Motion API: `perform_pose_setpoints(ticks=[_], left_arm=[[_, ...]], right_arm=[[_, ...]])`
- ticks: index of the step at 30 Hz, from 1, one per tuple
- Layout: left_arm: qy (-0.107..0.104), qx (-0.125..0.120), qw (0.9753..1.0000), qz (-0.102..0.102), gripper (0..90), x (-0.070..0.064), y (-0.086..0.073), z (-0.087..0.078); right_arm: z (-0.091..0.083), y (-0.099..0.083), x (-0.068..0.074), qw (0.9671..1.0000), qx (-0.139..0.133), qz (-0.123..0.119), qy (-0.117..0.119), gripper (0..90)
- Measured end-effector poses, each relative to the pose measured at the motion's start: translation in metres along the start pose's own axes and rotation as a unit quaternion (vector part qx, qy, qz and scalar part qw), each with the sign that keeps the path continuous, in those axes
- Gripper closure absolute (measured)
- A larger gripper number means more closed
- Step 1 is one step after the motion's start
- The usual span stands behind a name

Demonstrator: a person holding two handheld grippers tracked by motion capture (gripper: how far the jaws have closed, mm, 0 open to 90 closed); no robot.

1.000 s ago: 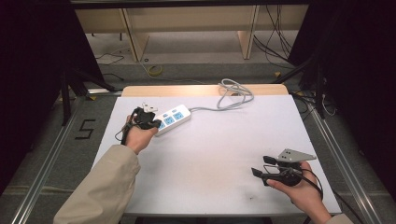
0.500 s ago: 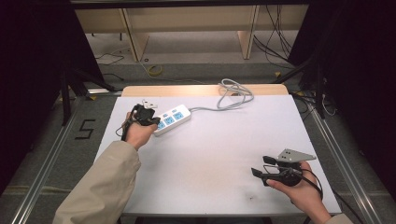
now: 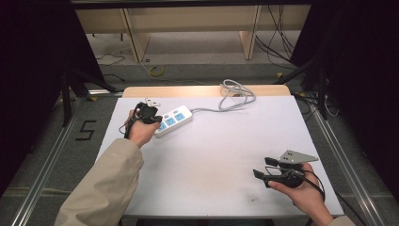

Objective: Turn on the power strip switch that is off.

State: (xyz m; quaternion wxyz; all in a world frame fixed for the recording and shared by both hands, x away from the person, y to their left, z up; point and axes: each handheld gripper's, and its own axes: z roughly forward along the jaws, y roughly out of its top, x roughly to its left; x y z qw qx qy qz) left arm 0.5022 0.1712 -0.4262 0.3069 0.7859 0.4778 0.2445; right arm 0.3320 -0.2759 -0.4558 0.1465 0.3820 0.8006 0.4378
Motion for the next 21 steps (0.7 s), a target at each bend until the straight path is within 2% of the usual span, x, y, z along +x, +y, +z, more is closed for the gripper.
perform_pose_setpoints(ticks=[16,21], left_arm=[[-0.002,0.007,0.9999,0.010,90.0,-0.001,0.011,0.007],[0.001,0.006,1.0000,0.008,90.0,0.000,0.014,0.010]], right_arm=[[0.000,0.000,0.000,1.0000,0.000,0.002,0.000,31.1],[-0.001,0.000,0.000,1.0000,0.000,0.002,0.001,31.0]])
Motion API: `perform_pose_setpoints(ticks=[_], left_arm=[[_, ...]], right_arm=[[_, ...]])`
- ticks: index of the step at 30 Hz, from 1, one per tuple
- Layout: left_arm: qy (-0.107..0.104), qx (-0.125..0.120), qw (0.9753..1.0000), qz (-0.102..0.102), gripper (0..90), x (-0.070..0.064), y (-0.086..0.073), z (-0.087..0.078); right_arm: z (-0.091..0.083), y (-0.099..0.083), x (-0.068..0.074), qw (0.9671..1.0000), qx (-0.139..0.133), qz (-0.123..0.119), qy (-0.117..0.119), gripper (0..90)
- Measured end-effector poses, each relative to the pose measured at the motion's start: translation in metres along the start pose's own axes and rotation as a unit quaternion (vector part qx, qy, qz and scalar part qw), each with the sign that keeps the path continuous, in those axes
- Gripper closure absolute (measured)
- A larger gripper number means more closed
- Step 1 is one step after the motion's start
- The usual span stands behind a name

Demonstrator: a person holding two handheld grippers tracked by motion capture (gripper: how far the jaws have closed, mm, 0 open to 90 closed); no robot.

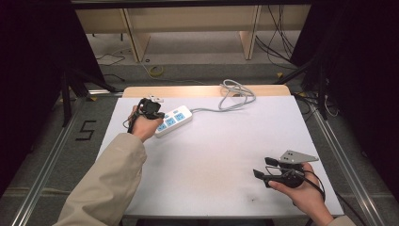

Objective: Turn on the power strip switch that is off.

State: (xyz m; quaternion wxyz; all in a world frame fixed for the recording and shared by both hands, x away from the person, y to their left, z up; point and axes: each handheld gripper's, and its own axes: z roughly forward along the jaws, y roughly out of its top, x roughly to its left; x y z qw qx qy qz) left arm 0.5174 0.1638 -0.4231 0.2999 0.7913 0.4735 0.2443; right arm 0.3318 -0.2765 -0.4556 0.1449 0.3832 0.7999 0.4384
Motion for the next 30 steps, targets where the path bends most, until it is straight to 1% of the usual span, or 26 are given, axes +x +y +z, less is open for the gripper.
perform_pose_setpoints(ticks=[4,9,14,19,21,30], left_arm=[[-0.001,0.005,1.0000,0.002,90.0,0.000,0.001,0.002],[0.000,0.006,1.0000,0.000,90.0,0.000,0.003,0.004],[0.001,0.005,1.0000,-0.004,90.0,0.003,0.007,0.005],[0.002,0.006,1.0000,0.001,90.0,0.004,0.013,0.005],[0.003,0.007,1.0000,-0.001,90.0,0.004,0.014,0.006],[0.002,0.014,0.9999,-0.002,90.0,0.002,0.017,0.017]], right_arm=[[0.000,0.000,0.000,1.0000,0.001,0.001,-0.001,31.0],[0.000,0.000,0.000,1.0000,0.001,0.000,-0.001,31.0],[0.000,0.000,0.000,1.0000,0.001,0.001,0.000,31.0],[0.000,0.000,0.000,1.0000,0.001,0.001,-0.001,31.0],[0.000,0.000,0.000,1.0000,0.001,0.001,0.000,31.0],[0.000,0.000,0.000,1.0000,0.001,0.001,0.000,31.0]])
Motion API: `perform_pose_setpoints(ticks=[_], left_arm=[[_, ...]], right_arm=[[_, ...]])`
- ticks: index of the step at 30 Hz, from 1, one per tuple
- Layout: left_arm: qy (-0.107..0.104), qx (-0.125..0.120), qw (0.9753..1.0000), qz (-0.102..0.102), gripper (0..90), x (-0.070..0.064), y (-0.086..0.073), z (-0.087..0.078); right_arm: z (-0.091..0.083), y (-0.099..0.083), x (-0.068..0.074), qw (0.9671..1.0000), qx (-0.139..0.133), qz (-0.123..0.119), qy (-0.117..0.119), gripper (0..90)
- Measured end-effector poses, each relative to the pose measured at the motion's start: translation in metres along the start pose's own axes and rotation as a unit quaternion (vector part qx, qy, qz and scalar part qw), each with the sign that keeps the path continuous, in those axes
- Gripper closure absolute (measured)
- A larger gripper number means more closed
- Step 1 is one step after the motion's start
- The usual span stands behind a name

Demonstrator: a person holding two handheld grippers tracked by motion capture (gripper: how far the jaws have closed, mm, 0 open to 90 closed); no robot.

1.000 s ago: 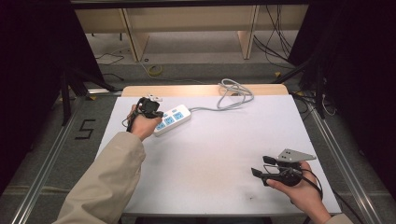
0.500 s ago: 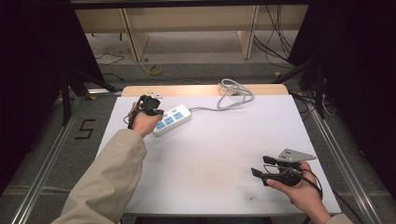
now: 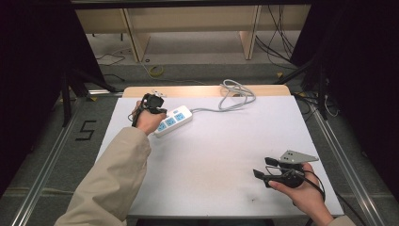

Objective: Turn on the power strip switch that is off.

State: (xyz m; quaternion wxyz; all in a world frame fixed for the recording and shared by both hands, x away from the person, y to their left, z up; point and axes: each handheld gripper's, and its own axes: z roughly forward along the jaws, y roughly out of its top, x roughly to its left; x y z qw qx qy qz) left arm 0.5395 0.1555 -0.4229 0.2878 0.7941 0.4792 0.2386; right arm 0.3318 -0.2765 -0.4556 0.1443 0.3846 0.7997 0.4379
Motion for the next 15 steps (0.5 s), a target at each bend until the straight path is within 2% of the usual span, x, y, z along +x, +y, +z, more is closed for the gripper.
perform_pose_setpoints(ticks=[15], left_arm=[[0.007,0.009,0.9999,-0.003,90.0,0.0033,0.0054,0.0088]], right_arm=[[0.0003,0.0000,-0.0002,1.0000,0.000,0.000,0.001,31.0]])
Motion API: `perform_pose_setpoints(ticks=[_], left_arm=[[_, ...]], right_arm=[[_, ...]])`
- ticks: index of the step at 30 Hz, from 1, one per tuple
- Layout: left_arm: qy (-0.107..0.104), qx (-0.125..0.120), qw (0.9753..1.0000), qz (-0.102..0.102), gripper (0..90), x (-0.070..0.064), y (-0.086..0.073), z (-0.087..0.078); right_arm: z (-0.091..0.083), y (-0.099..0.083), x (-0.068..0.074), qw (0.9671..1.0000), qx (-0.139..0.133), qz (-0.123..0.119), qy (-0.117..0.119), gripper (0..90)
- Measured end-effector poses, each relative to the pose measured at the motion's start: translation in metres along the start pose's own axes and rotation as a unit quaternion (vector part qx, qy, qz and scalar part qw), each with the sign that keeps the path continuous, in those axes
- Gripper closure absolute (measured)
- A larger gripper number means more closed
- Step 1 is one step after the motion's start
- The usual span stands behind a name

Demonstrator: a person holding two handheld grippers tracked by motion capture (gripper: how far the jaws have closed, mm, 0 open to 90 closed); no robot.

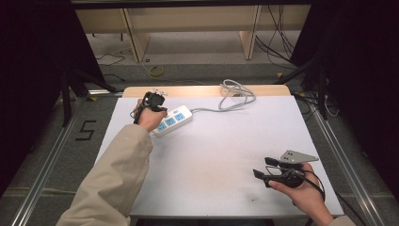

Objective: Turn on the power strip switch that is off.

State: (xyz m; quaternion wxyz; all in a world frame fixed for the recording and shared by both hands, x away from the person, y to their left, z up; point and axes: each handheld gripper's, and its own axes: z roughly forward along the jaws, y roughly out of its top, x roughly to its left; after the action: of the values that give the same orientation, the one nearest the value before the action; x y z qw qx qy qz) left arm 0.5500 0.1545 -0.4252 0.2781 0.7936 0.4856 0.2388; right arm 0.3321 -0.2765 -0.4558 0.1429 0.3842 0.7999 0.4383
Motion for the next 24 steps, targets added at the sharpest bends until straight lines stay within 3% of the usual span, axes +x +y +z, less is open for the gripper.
perform_pose_setpoints(ticks=[17,24], left_arm=[[0.005,0.015,0.9999,-0.004,90.0,0.000,0.001,0.013],[0.006,0.016,0.9998,0.008,90.0,0.001,0.002,0.016]], right_arm=[[0.000,0.000,0.000,1.0000,-0.001,0.001,0.000,30.8],[0.001,0.000,0.000,1.0000,-0.002,0.000,0.001,30.9]])
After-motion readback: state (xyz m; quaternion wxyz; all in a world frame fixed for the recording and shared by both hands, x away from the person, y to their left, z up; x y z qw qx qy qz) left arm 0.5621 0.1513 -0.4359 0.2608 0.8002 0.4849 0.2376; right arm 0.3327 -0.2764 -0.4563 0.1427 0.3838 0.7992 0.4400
